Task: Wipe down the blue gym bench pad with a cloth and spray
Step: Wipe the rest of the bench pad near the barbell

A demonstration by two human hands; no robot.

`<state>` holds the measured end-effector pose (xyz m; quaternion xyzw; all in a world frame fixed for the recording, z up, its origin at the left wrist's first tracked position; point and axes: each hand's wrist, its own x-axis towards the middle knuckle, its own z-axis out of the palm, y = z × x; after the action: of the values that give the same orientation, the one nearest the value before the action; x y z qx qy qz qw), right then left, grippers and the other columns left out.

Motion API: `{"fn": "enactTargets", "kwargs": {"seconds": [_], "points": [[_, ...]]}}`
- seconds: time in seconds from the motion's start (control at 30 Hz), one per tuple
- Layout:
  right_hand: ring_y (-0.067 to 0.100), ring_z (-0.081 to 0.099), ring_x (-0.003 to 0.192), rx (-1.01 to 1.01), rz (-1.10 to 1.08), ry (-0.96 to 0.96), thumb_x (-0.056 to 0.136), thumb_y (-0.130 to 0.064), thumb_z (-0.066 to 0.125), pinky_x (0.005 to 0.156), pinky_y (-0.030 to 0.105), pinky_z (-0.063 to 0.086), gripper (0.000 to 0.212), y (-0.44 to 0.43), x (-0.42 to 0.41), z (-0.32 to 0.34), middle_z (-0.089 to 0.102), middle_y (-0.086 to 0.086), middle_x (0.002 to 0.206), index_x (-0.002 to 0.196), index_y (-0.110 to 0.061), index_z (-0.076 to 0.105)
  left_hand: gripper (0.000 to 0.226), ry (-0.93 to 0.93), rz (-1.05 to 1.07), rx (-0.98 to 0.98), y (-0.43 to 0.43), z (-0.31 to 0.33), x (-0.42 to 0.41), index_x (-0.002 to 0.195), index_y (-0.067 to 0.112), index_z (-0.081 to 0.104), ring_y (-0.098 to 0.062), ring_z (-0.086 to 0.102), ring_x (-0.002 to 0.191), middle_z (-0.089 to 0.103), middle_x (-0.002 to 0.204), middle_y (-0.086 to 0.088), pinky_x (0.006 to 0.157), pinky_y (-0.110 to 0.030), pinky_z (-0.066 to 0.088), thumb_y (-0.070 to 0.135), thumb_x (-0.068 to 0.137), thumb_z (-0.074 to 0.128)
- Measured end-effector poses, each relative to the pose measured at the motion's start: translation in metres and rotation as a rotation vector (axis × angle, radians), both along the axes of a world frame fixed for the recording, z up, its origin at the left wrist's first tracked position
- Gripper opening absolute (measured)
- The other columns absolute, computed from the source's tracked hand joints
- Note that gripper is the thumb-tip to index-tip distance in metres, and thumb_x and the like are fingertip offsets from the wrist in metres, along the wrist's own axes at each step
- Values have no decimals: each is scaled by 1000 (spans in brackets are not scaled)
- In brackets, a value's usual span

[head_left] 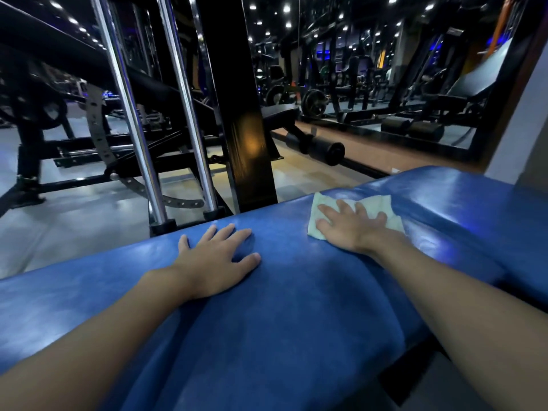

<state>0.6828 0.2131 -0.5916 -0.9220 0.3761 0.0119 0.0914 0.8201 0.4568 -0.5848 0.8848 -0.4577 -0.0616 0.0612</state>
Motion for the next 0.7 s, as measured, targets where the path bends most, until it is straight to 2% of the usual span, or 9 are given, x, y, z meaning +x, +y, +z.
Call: {"fn": "enactTargets", "kwargs": {"seconds": [0.1,0.3,0.53,0.7], "points": [[28,-8,152,2,28,8,97,-63,13,114,67,-7,59,17,3,0,-7,-7,166,153,-50,-1,59,-14,8,-23,16,2,-2,151,45,21,-12,2,152,15,162,17,116,-64,2,65,96,29],[28,-8,152,-15,86,24,97,-62,11,114,65,-7,60,45,12,0,-8,-6,166,154,-48,-2,61,-25,94,38,64,3,13,151,50,18,-16,4,153,11,164,16,114,-68,8,71,94,25],[26,-16,151,15,147,22,96,-62,10,114,64,-12,60,91,30,-4,-12,-7,166,154,-48,-1,60,-32,169,45,118,6,21,151,49,20,-12,6,152,12,163,17,113,-64,12,69,95,25],[24,-15,151,20,227,32,96,-62,11,113,65,-11,59,135,46,-5,-11,-8,166,153,-50,0,59,-36,171,-1,149,7,22,151,46,25,-7,10,150,18,161,17,114,-63,13,66,96,28]]}}
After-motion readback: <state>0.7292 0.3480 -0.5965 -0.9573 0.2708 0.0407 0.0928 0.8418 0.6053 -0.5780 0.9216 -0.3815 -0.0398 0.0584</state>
